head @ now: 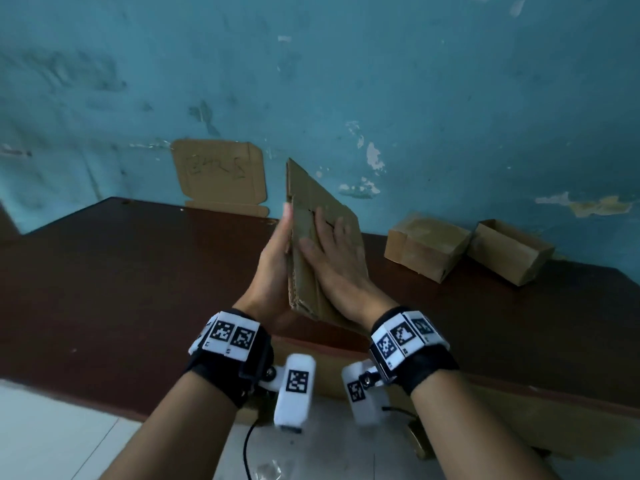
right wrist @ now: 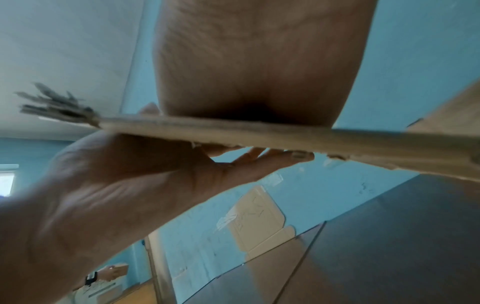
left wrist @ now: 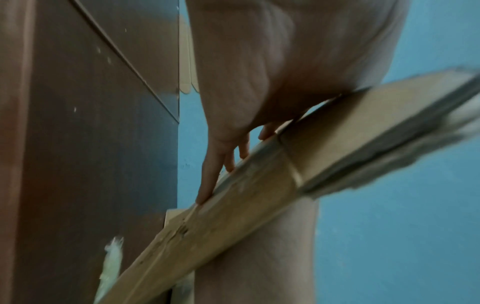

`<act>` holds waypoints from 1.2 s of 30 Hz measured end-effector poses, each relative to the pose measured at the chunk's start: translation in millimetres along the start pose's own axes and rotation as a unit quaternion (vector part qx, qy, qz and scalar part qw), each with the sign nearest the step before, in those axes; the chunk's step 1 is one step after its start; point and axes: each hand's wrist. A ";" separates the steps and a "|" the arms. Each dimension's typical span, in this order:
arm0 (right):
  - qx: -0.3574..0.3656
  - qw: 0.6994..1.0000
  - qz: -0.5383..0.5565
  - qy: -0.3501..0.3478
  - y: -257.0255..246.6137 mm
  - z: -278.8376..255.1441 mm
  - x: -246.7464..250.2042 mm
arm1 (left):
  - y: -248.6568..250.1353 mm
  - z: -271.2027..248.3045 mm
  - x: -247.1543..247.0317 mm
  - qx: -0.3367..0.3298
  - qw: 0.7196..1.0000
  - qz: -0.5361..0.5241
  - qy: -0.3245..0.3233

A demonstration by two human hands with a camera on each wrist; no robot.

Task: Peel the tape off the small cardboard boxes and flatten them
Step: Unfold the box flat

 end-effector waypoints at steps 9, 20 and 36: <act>-0.008 0.992 -0.118 -0.054 -34.6 49.9 -47.1 | 43.1 -13.5 104.4 -0.003 0.982 0.164 0.095; -0.051 0.994 -0.032 -0.094 -42.0 85.3 -112.6 | 68.1 6.0 241.2 0.002 0.914 0.342 0.220; -0.105 0.972 -0.169 -0.126 -34.8 174.0 -188.8 | 50.3 87.6 348.4 0.077 0.717 0.654 0.231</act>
Point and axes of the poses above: each hand's wrist, its own z-axis towards the middle knuckle, its own x-axis out of the back of the hand, y = z × x, and after that the axes turned 10 degrees about z, right-handed
